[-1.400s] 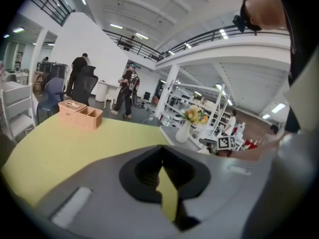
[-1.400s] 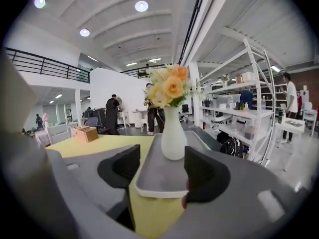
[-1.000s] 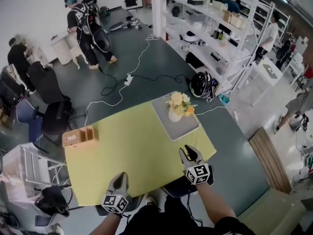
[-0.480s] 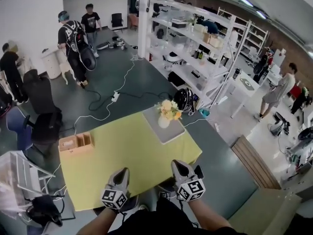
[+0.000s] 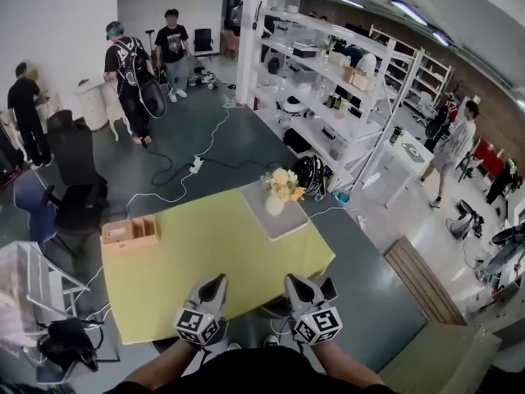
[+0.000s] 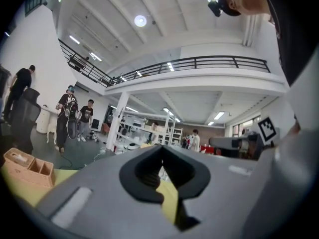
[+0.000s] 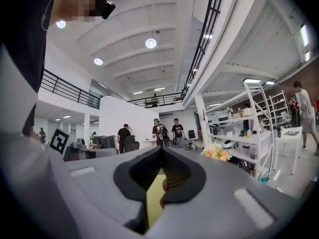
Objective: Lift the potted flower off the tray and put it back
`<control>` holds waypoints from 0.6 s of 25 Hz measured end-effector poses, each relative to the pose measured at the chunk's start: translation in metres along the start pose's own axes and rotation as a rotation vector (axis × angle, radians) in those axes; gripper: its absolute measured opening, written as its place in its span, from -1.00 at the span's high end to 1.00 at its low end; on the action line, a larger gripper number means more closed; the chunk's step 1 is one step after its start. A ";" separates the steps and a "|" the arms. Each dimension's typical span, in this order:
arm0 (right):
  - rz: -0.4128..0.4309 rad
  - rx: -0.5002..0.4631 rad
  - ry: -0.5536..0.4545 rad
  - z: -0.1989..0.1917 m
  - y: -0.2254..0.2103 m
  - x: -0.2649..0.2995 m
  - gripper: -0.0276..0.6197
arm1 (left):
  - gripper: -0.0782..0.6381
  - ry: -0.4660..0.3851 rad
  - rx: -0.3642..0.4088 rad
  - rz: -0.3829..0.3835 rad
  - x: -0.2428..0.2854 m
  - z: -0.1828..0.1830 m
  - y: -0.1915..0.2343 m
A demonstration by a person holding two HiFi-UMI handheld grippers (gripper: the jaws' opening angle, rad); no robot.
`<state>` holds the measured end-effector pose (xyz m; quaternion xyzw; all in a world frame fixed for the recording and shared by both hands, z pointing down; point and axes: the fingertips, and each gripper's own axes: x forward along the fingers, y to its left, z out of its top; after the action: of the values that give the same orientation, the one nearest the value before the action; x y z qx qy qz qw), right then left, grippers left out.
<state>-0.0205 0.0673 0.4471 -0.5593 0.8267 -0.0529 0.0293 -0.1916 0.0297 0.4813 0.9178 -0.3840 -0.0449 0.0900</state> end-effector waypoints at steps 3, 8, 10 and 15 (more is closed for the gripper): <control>0.018 -0.005 -0.025 0.011 0.004 -0.005 0.90 | 0.76 -0.006 0.005 0.006 -0.001 0.001 -0.007; 0.019 -0.052 -0.052 0.014 0.002 -0.011 0.91 | 0.76 -0.006 0.000 0.018 0.003 0.000 -0.015; 0.026 -0.042 -0.071 0.018 0.002 -0.013 0.91 | 0.76 -0.004 0.002 0.016 0.003 -0.001 -0.020; 0.033 -0.048 -0.053 0.013 0.001 -0.011 0.91 | 0.76 0.004 0.003 0.018 0.003 -0.005 -0.023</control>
<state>-0.0161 0.0772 0.4339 -0.5472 0.8359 -0.0180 0.0386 -0.1722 0.0439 0.4819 0.9146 -0.3922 -0.0417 0.0896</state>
